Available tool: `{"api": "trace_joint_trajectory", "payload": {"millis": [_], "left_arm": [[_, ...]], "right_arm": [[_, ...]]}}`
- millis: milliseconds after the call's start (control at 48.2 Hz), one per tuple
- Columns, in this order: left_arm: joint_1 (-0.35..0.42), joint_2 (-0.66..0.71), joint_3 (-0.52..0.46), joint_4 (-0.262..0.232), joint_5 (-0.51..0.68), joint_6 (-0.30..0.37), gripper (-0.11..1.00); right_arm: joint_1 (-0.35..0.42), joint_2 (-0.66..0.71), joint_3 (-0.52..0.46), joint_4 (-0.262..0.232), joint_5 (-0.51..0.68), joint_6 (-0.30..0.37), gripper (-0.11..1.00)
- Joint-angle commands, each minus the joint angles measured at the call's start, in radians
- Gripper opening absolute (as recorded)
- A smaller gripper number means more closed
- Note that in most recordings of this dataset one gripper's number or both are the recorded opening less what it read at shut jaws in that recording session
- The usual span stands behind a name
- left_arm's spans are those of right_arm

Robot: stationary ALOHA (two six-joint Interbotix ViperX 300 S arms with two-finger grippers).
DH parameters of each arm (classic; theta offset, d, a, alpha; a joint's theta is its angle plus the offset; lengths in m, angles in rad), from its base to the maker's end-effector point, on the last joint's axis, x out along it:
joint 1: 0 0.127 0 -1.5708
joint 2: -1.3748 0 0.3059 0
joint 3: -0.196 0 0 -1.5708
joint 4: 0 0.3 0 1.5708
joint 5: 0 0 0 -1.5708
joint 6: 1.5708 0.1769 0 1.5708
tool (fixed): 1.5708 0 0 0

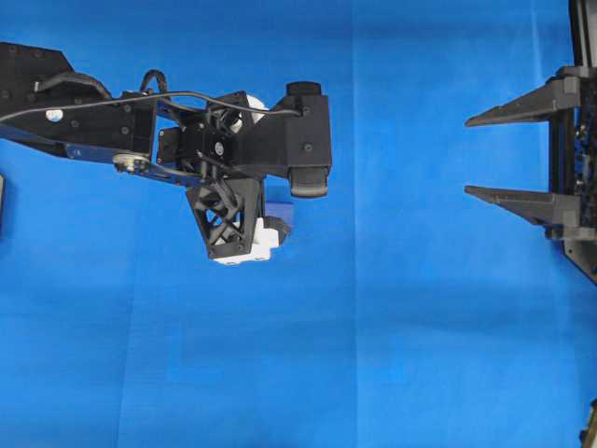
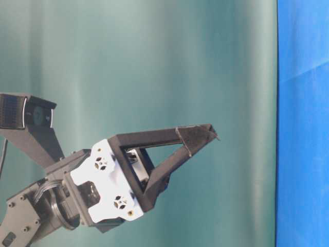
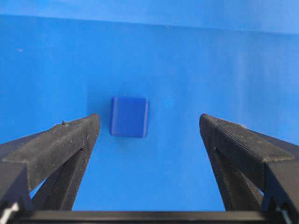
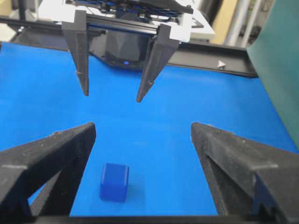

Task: Handover the blue block to the right arm after grasping it with the left arm, then place it in the designated position.
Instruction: 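Move the open left gripper over the dark-blue cube, then lower the left gripper around the blue cube and close it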

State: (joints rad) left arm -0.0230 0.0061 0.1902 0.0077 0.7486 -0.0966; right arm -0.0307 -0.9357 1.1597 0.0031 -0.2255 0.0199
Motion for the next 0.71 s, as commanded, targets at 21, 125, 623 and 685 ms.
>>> {"api": "trace_joint_trajectory", "payload": {"millis": [21,125,623,685], "left_arm": [[0.002,-0.014,-0.025,0.002,-0.003,0.002,0.92],[0.002,-0.014,-0.025,0.002,-0.005,0.002,0.92],[0.008,-0.011,0.120,0.002,-0.216,0.000,0.92],[0.009,-0.011,0.152,0.003,-0.256,0.002,0.92]], "right_arm": [[-0.002,0.006,-0.028,0.002,-0.005,0.002,0.96],[-0.002,0.008,-0.028,0.002,-0.003,0.002,0.96],[-0.002,0.020,-0.026,0.002,-0.005,0.002,0.96],[-0.002,0.020,-0.025,0.002,-0.003,0.002,0.96]]}}
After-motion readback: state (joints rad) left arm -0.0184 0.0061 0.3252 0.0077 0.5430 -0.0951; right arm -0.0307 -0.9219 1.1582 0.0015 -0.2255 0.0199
